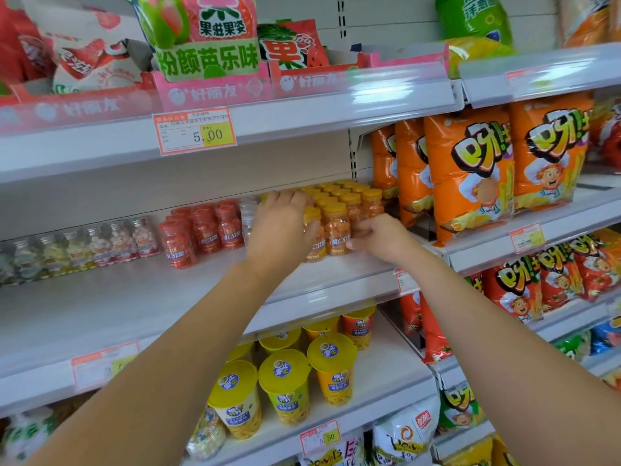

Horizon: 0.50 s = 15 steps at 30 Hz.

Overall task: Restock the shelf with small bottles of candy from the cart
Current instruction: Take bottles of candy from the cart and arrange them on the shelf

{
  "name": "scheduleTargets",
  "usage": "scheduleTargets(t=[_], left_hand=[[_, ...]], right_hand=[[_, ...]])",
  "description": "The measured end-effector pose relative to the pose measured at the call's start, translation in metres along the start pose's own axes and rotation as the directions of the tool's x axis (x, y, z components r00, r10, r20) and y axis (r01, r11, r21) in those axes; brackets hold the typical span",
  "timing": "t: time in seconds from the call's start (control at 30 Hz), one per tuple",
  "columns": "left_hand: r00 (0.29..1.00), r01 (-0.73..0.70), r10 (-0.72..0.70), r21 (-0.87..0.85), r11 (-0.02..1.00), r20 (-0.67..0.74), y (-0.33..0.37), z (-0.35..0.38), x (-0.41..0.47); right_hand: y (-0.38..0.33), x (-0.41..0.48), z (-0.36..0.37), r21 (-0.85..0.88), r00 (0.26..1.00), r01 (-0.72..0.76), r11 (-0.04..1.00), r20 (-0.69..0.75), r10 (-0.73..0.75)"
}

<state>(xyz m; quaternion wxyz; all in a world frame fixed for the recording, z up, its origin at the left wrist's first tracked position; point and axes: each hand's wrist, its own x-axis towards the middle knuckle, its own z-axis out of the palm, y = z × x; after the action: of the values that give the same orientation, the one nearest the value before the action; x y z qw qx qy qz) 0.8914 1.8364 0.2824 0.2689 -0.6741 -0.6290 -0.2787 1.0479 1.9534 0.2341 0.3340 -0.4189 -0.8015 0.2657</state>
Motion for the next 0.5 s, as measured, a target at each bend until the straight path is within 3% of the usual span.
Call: scheduleTargets(t=[0.1, 0.2, 0.27, 0.37, 0.5], left_hand=[[0.991, -0.07, 0.041, -0.24, 0.968, -0.124, 0.016, -0.008, -0.045], [0.998, -0.021, -0.004, -0.403, 0.915, -0.059, 0.035, -0.013, -0.102], [1.0, -0.015, 0.012, -0.416, 0.909, -0.011, 0.038, -0.009, -0.142], [0.981, 0.118, -0.038, -0.435, 0.893, 0.189, 0.034, 0.009, -0.204], [0.819, 0.388, -0.154, -0.335, 0.859, 0.553, 0.026, 0.04, -0.286]], right_hand=[[-0.008, -0.018, -0.002, 0.177, 0.957, 0.108, 0.978, -0.285, -0.055], [-0.024, -0.06, -0.004, 0.23, 0.887, 0.294, 0.928, -0.427, -0.176], [-0.032, -0.096, 0.002, 0.297, 0.914, 0.316, 0.901, -0.35, -0.205], [-0.021, -0.152, 0.026, 0.29, 0.972, 0.236, 0.928, -0.061, -0.228], [0.028, -0.22, 0.075, 0.198, 0.966, 0.038, 0.979, 0.245, -0.087]])
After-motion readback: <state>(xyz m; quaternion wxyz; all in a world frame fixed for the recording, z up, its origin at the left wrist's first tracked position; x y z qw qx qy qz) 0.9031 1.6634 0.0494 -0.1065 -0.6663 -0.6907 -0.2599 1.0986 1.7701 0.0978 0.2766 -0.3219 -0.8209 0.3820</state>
